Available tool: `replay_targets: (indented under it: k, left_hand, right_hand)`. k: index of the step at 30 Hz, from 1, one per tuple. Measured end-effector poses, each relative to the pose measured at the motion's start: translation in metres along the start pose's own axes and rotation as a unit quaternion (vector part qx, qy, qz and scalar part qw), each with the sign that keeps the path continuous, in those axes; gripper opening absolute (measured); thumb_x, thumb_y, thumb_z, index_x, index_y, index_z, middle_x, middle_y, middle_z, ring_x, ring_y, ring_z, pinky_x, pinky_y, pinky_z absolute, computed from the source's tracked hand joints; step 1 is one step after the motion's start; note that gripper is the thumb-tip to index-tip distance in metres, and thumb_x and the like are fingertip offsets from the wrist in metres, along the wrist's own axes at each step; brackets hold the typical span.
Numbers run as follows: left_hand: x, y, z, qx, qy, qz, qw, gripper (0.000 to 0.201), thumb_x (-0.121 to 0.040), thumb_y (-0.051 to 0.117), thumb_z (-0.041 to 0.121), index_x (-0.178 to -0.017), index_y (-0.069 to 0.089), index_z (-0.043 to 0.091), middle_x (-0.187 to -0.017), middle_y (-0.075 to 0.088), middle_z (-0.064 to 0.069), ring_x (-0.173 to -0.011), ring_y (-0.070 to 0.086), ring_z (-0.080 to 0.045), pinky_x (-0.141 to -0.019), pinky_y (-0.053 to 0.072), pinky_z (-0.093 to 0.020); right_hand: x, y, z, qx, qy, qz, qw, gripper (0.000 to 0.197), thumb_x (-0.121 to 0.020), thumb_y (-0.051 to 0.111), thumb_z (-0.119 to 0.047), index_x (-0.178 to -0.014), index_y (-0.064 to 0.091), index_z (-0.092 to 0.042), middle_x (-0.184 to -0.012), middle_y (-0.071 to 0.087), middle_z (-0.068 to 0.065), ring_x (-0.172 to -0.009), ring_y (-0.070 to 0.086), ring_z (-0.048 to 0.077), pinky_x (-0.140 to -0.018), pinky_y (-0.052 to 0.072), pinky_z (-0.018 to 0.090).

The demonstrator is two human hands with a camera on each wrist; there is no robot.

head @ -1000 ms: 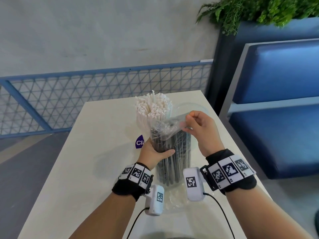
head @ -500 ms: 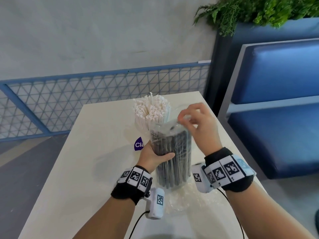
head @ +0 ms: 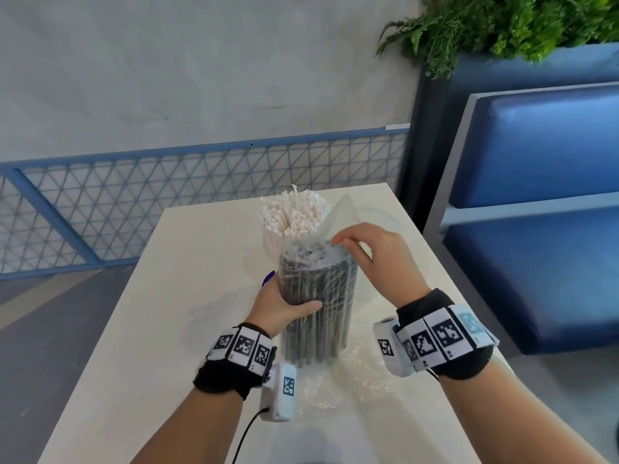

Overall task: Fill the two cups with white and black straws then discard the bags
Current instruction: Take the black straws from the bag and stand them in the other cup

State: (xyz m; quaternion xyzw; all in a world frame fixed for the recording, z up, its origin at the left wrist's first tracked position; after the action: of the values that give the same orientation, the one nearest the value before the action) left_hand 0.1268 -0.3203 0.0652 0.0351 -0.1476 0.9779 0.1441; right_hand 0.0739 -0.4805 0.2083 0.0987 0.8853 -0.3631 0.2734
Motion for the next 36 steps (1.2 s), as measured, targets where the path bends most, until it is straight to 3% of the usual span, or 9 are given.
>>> replay_targets:
  k: [4, 8, 13, 17, 19, 22, 24, 30, 36]
  left_hand:
    - [0.0, -0.016, 0.009, -0.049, 0.023, -0.001, 0.999, 0.061, -0.059, 0.086, 0.017, -0.11, 0.054, 0.021, -0.108, 0.067, 0.001, -0.104, 0.063, -0.015, -0.094, 0.049, -0.035]
    - [0.002, -0.023, 0.015, -0.077, 0.034, -0.017, 0.996, 0.061, -0.06, 0.086, 0.017, -0.112, 0.055, 0.019, -0.107, 0.067, 0.004, -0.103, 0.062, -0.012, -0.09, 0.048, -0.028]
    - [0.005, -0.01, 0.023, -0.098, 0.051, -0.048, 0.993, 0.059, -0.061, 0.085, 0.016, -0.109, 0.053, 0.028, -0.105, 0.065, 0.008, -0.103, 0.062, -0.012, -0.093, 0.049, -0.031]
    - [0.001, -0.004, 0.025, -0.112, 0.054, -0.06, 0.99, 0.071, -0.061, 0.085, 0.023, -0.122, 0.051, 0.022, -0.116, 0.064, 0.002, -0.108, 0.06, -0.014, -0.097, 0.048, -0.033]
    - [0.0, -0.007, 0.024, -0.114, 0.052, -0.054, 0.991, 0.069, -0.062, 0.085, 0.022, -0.121, 0.051, 0.023, -0.113, 0.064, 0.006, -0.106, 0.06, -0.011, -0.093, 0.047, -0.028]
    - [0.0, -0.012, 0.024, -0.106, 0.051, -0.044, 0.992, 0.061, -0.063, 0.084, 0.018, -0.112, 0.049, 0.029, -0.102, 0.062, 0.013, -0.099, 0.059, -0.008, -0.087, 0.043, -0.021]
    - [-0.001, -0.012, 0.022, -0.107, 0.049, -0.046, 0.992, 0.062, -0.062, 0.085, 0.018, -0.112, 0.049, 0.03, -0.102, 0.061, 0.013, -0.101, 0.059, -0.009, -0.088, 0.044, -0.022]
    - [-0.004, -0.002, 0.02, -0.124, 0.045, -0.078, 0.988, 0.084, -0.057, 0.087, 0.023, -0.129, 0.045, 0.023, -0.118, 0.061, 0.004, -0.113, 0.057, -0.014, -0.099, 0.045, -0.033]
    - [-0.001, 0.014, 0.023, -0.119, 0.081, -0.108, 0.984, 0.09, -0.053, 0.089, 0.027, -0.129, 0.042, 0.03, -0.111, 0.06, 0.02, -0.104, 0.056, 0.007, -0.09, 0.042, -0.008]
  right_hand:
    - [-0.007, 0.004, -0.005, 0.042, -0.026, -0.004, 0.999, 0.025, -0.089, 0.055, -0.004, -0.111, 0.064, -0.011, -0.114, 0.065, 0.003, -0.1, 0.058, 0.009, -0.09, 0.035, 0.006]
    - [-0.01, 0.008, -0.015, 0.03, -0.055, -0.031, 0.998, 0.007, -0.086, 0.06, -0.012, -0.09, 0.066, -0.01, -0.087, 0.063, 0.003, -0.076, 0.055, 0.007, -0.074, 0.045, 0.019]
    - [-0.011, 0.036, -0.036, 0.094, -0.148, -0.106, 0.979, 0.023, -0.086, 0.047, -0.021, -0.088, 0.069, -0.015, -0.084, 0.065, 0.002, -0.072, 0.059, 0.022, -0.067, 0.051, 0.037]
    - [-0.016, 0.039, -0.025, -0.003, -0.052, -0.149, 0.987, 0.052, -0.089, 0.058, -0.011, -0.135, 0.043, -0.03, -0.105, 0.06, -0.008, -0.077, 0.06, 0.008, -0.08, 0.048, 0.016]
    - [-0.016, 0.039, -0.017, -0.034, -0.006, -0.139, 0.99, 0.061, -0.089, 0.057, -0.009, -0.14, 0.032, -0.031, -0.109, 0.057, -0.011, -0.082, 0.061, 0.006, -0.081, 0.047, 0.012]
    - [-0.019, 0.021, -0.005, -0.079, 0.035, -0.044, 0.995, 0.027, -0.087, 0.059, -0.007, -0.111, 0.053, -0.018, -0.094, 0.06, -0.006, -0.078, 0.063, 0.01, -0.073, 0.053, 0.024]
    - [-0.021, 0.022, -0.005, -0.004, 0.014, -0.074, 0.997, 0.01, -0.084, 0.064, -0.01, -0.092, 0.062, -0.014, -0.084, 0.063, -0.003, -0.075, 0.063, 0.013, -0.073, 0.052, 0.029]
    - [-0.019, 0.053, 0.003, 0.104, 0.024, -0.233, 0.966, 0.037, -0.076, 0.072, -0.021, -0.111, 0.062, -0.022, -0.098, 0.061, 0.002, -0.083, 0.06, 0.016, -0.075, 0.048, 0.025]
    - [-0.005, 0.069, 0.013, 0.145, 0.047, -0.251, 0.956, 0.02, -0.076, 0.062, -0.001, -0.068, 0.052, -0.017, -0.064, 0.042, -0.007, -0.069, 0.046, 0.018, -0.056, 0.027, 0.018]
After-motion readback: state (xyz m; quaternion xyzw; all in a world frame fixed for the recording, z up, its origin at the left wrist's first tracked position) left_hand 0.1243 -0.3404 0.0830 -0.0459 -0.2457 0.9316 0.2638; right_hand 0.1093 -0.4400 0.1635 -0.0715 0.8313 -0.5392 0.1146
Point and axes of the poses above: each hand's wrist, its own x-axis away from the middle knuckle, its own y-axis out of the palm, z = x × y, the point moved 10 cm from there along -x, towards the middle knuckle
